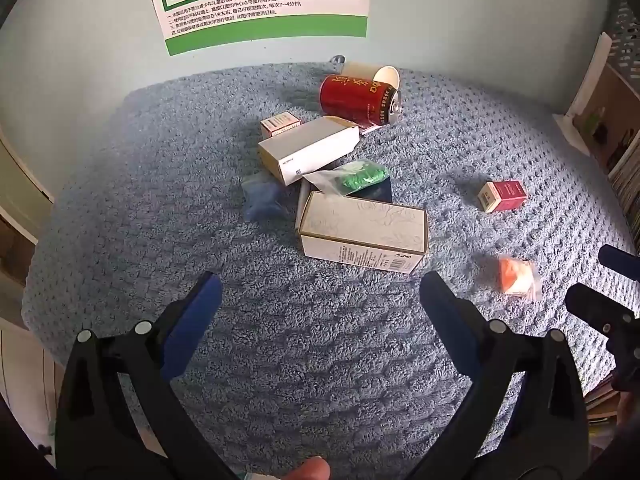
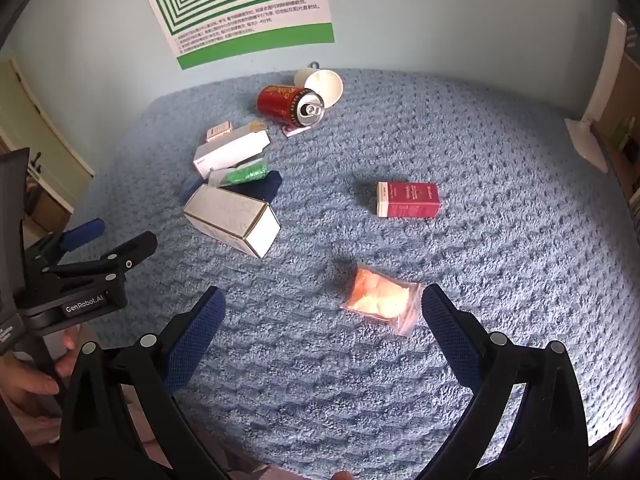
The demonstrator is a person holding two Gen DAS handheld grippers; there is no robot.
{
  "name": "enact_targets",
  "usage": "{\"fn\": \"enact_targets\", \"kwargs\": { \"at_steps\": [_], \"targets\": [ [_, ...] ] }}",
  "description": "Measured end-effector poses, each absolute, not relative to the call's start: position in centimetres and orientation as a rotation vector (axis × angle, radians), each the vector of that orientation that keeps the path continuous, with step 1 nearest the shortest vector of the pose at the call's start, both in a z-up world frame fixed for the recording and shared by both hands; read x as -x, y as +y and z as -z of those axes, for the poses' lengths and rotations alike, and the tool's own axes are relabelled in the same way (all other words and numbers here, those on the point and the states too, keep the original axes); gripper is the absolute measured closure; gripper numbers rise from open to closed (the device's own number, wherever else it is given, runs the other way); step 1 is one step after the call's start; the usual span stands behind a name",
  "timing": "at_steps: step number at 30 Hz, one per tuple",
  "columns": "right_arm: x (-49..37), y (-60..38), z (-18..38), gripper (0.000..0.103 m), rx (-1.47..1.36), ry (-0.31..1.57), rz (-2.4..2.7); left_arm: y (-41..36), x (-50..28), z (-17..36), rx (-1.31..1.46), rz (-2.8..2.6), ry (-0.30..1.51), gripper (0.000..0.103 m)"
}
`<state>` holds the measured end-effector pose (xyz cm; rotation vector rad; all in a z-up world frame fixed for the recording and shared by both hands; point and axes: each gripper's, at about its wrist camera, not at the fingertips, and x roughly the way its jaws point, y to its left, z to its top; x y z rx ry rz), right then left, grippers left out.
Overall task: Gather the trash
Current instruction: 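Move both grippers toward the orange bag and the large white box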
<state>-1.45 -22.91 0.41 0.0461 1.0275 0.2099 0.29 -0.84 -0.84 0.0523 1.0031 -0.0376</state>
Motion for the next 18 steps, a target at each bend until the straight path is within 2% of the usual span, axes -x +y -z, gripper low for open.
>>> {"fn": "enact_targets", "kwargs": {
  "at_steps": [18],
  "targets": [
    [0.8,-23.8,1.1,0.006,-0.053,1.055,-0.214,-2.2,-1.3,1.4,-0.103,0.058,1.02,0.006]
  ]
}}
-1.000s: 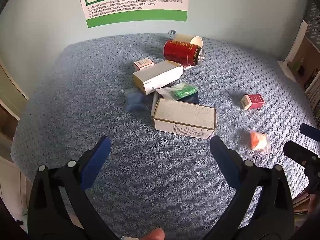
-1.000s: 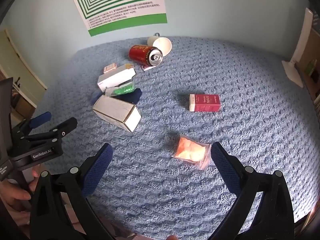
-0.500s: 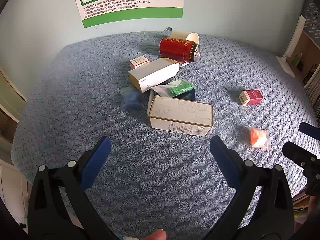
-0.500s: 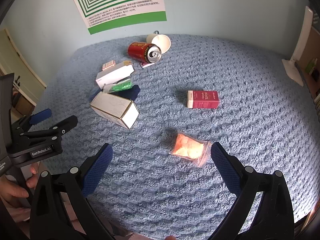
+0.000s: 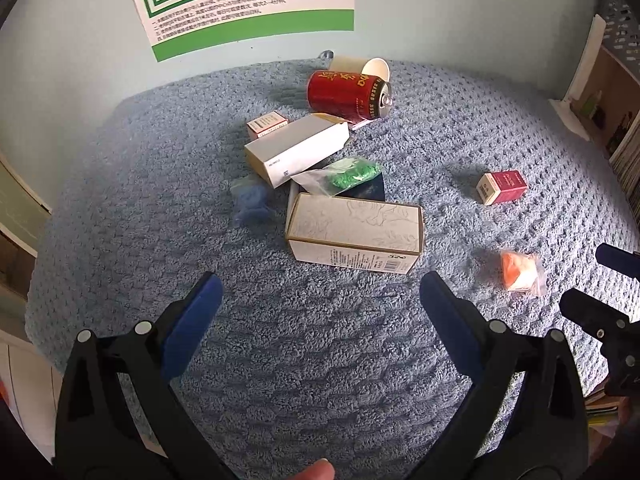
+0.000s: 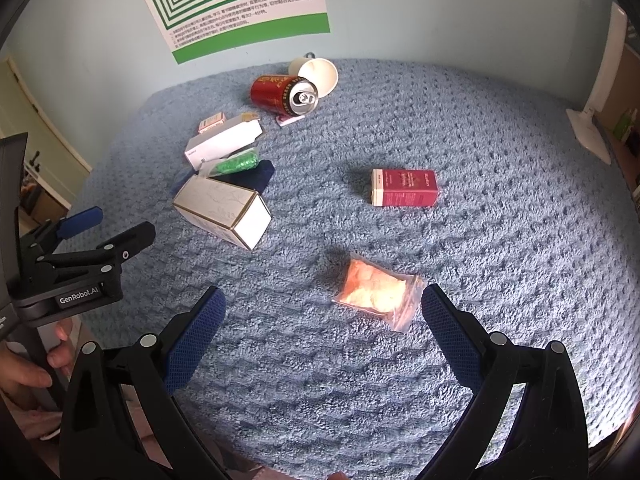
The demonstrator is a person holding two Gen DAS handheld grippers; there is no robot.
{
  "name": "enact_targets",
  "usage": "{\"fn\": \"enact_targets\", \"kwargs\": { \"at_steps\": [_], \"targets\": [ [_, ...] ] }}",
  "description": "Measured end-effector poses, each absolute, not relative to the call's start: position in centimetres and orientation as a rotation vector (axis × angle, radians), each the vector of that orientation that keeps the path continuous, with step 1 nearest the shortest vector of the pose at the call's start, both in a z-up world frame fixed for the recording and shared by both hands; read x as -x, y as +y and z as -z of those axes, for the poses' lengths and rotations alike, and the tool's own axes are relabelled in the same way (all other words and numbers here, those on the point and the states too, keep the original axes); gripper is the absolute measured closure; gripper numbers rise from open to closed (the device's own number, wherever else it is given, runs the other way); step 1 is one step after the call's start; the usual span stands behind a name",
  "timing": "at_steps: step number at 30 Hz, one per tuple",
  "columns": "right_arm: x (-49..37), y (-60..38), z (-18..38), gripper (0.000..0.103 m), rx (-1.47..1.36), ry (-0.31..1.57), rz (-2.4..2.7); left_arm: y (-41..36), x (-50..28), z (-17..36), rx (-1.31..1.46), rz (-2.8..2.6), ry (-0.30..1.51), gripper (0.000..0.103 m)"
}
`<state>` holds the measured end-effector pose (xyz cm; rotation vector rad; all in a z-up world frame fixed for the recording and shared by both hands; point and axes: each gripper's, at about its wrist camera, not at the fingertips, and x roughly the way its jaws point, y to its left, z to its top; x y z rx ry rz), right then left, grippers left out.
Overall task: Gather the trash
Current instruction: 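Move both grippers toward the orange bag and the large white box, then close the right gripper on the orange bag while the left gripper grasps the white box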
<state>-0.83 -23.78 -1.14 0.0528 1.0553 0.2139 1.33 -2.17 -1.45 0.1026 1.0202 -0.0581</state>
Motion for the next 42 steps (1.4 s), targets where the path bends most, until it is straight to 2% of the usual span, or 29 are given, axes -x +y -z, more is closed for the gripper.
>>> {"fn": "enact_targets", "kwargs": {
  "at_steps": [38,42],
  "targets": [
    [-3.4,-26.6,7.5,0.007,-0.082,1.201,-0.213,-6.2,-7.3,7.9,-0.222,0.131,1.135,0.006],
    [-3.5,-26.7,8.0,0.011,-0.067,1.212,-0.214,-6.4,-7.8,8.4,-0.229,0.121,1.125,0.006]
  ]
}}
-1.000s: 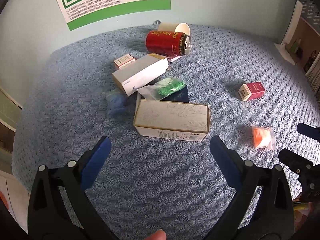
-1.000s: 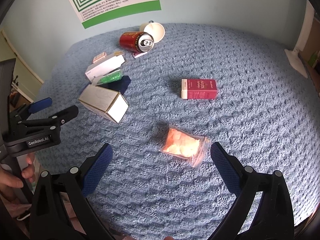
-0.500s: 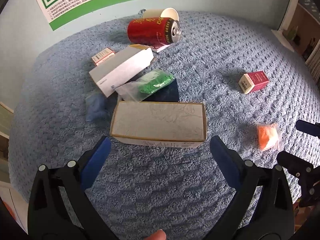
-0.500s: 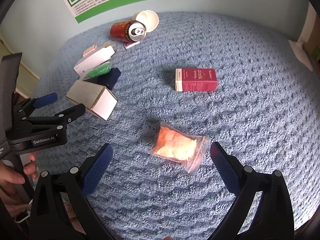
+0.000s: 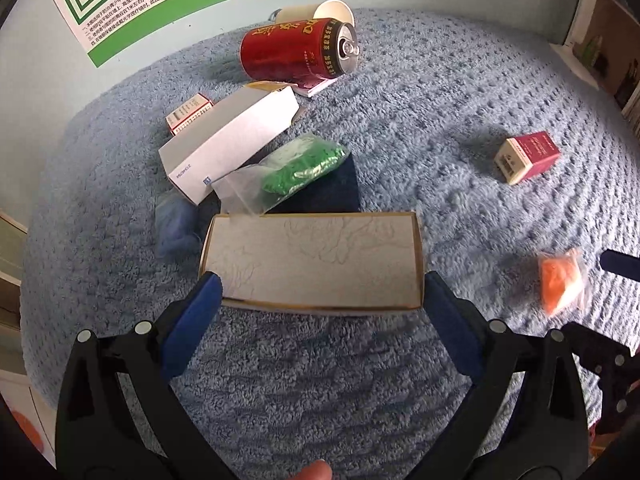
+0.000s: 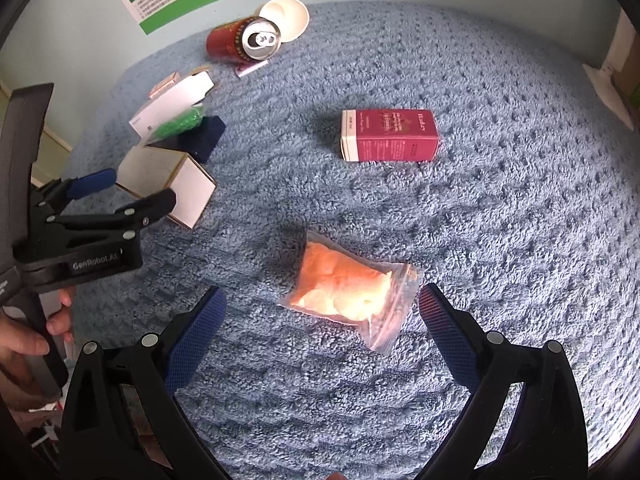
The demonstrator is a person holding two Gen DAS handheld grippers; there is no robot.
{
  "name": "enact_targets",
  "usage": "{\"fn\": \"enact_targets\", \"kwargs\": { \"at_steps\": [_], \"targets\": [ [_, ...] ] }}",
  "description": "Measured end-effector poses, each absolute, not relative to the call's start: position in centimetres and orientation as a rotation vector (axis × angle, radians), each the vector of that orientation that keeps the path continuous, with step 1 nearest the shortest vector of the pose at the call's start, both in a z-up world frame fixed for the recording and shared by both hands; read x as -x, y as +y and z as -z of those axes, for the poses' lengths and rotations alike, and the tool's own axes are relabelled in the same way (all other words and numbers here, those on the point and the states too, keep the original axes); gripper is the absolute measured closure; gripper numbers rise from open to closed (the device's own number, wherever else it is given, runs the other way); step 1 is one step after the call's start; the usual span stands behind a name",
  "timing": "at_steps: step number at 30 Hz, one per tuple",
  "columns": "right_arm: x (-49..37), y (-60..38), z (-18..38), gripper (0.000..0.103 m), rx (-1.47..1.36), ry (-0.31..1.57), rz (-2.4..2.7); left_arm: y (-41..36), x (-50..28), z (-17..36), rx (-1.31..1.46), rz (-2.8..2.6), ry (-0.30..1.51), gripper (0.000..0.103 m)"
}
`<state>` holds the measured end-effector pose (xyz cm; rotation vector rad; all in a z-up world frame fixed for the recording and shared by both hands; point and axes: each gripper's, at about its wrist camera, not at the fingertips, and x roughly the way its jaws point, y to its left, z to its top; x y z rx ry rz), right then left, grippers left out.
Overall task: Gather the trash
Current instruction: 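Close the right gripper on the orange bag while the left gripper grasps the white box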
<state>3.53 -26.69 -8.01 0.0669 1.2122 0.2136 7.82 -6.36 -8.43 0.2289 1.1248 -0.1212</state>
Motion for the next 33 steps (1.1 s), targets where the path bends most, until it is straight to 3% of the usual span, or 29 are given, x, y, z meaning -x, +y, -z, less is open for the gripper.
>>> {"fn": "enact_targets", "kwargs": {
  "at_steps": [3,14,18,23,26,29,33],
  "targets": [
    [-3.8,-26.9,8.5,0.019,-0.066,1.227,-0.213,-6.9,-8.2,8.7,-0.268,0.122,1.109,0.006],
    [-4.4,-26.9,9.5,0.019,-0.065,1.242,-0.217,-7.6,-8.9,9.1,-0.318,0.105,1.096,0.005],
    [-4.9,-26.7,10.1,0.03,-0.066,1.264,-0.224,-7.9,-9.2,9.3,-0.327,0.097,1.09,0.005],
    [-4.9,-26.7,10.2,0.031,-0.059,1.263,-0.223,-8.1,-9.3,9.4,-0.329,0.097,1.077,0.006],
    [-4.9,-26.6,10.4,0.038,-0.05,1.267,-0.225,-8.1,-9.4,9.5,-0.33,0.099,1.064,0.006],
    [-4.9,-26.8,10.4,0.045,-0.058,1.262,-0.221,-8.2,-9.3,9.5,-0.334,0.102,1.048,0.01],
    [-4.8,-27.3,10.2,0.046,-0.095,1.259,-0.222,-9.1,-9.0,9.2,-0.372,0.125,1.016,0.028]
  ]
}}
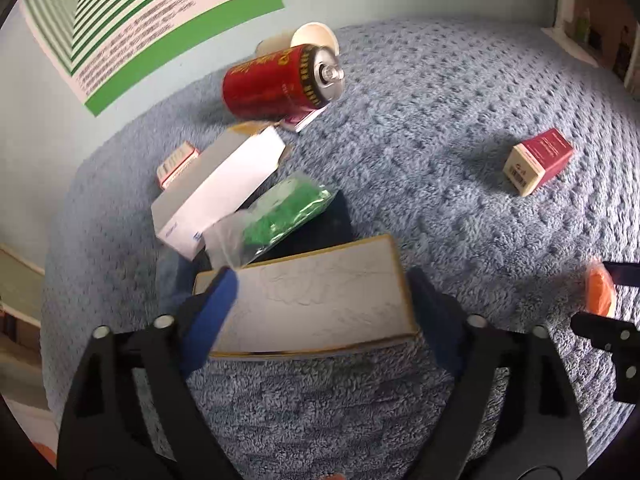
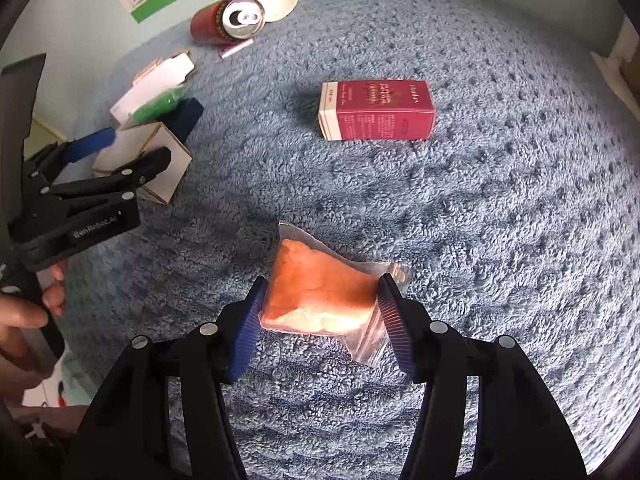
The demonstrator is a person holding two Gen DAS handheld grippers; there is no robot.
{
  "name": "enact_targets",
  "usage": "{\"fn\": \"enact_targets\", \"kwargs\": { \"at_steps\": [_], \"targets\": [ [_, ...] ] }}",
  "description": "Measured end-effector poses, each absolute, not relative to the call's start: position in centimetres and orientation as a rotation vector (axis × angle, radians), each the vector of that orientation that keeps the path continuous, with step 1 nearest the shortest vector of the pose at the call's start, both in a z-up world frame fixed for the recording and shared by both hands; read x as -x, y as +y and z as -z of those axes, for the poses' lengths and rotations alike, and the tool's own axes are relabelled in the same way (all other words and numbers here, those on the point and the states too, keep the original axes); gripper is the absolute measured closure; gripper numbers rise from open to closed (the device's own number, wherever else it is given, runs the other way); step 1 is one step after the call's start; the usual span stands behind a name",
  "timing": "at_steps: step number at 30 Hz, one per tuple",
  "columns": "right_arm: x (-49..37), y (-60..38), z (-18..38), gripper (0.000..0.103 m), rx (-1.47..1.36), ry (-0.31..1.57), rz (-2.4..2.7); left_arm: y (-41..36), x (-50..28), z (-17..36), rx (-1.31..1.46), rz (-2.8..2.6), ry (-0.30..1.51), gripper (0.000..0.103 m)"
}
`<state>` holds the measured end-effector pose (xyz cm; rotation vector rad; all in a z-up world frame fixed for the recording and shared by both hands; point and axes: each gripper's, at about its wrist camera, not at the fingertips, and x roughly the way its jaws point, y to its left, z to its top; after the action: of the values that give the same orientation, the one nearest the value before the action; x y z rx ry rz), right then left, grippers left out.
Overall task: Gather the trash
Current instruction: 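Close the right gripper on the orange bag while the left gripper grasps the white box, then lift the orange bag with the right gripper while the left gripper lifts the white box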
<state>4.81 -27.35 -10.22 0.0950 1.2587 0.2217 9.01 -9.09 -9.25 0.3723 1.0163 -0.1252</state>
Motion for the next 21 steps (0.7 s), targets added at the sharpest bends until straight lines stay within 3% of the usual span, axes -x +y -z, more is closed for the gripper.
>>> {"fn": "enact_targets", "kwargs": {
  "at_steps": [3,9,15,20,21],
  "targets": [
    [-4.7,-27.8,9.9,0.047,-0.115,1.257,-0.215,-9.8,-8.9,9.0,-0.393,0.139,1.007,0.037],
    [-4.2,-28.5,9.2,0.047,-0.123,1.251,-0.21,-8.7,-8.9,8.3,-0.332,0.154,1.006,0.04],
    [-4.2,-28.1,8.7,0.047,-0.123,1.238,-0.217,-7.1,-8.6,6.1,-0.222,0.212,0.996,0.065],
    [-4.6,-27.4,7.9,0.047,-0.109,1.215,-0.236,-5.2,-8.4,5.2,-0.119,0.225,1.016,0.066],
    [-4.8,-27.1,7.8,0.047,-0.106,1.214,-0.238,-5.0,-8.3,5.3,-0.114,0.222,1.025,0.06]
  ]
}}
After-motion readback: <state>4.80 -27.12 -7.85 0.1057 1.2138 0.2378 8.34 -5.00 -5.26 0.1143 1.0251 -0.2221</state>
